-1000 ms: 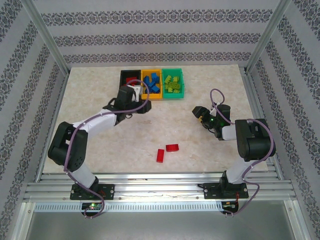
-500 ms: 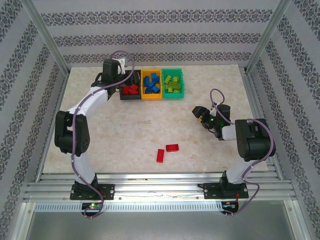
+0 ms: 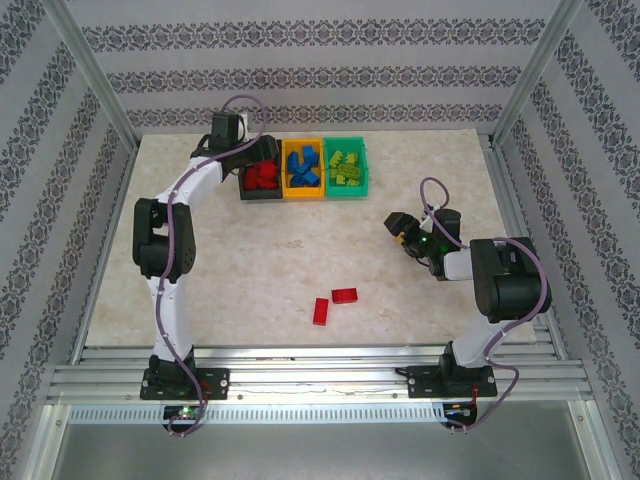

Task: Sort the legos into containers by color
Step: Place the lego in the container, then pick up the lego from the middle-left of the table.

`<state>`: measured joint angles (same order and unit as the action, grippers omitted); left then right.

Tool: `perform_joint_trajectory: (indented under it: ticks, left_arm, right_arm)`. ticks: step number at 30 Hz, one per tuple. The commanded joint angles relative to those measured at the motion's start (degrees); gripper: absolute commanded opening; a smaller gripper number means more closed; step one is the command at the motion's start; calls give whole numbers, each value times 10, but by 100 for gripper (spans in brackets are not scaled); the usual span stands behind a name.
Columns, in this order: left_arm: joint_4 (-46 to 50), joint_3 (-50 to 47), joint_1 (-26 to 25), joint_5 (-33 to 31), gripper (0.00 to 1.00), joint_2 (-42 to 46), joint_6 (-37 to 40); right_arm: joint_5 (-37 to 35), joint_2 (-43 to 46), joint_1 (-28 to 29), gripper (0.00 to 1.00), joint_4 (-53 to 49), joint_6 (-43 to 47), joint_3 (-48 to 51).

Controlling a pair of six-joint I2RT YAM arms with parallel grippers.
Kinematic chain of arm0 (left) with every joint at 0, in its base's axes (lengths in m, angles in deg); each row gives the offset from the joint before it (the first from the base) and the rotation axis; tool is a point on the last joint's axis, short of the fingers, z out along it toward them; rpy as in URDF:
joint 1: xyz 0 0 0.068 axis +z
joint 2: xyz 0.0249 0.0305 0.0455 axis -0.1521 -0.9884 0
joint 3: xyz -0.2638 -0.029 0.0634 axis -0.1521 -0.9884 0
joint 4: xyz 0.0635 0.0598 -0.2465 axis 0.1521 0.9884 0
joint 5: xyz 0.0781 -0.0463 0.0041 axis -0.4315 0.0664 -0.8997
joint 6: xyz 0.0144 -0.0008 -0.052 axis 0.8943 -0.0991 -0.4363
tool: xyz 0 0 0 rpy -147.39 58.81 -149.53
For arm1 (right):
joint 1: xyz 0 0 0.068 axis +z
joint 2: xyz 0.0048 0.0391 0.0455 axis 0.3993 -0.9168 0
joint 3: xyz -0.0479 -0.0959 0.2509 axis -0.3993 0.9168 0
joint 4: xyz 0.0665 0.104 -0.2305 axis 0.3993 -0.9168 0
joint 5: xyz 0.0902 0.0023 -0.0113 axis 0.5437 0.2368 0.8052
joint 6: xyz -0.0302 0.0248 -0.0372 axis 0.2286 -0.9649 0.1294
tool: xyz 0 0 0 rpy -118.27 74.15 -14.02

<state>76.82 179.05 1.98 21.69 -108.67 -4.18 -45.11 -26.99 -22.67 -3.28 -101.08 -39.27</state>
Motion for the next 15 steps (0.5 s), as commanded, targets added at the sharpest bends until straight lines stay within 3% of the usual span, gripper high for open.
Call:
perform_joint_trajectory:
  ticks: [1,8,15]
  left_arm:
    - [-23,-60,-6,8,75,60,-11]
    - [-75,-239,-32,15,75,177,3]
    - [-109,-420,-94,20,75,272,35]
  right_arm:
    - [9,-6,0,73,4,-6,-3]
    - [13,-20,3,73,22,-20,0]
    - [10,-19,7,73,22,-17,0]
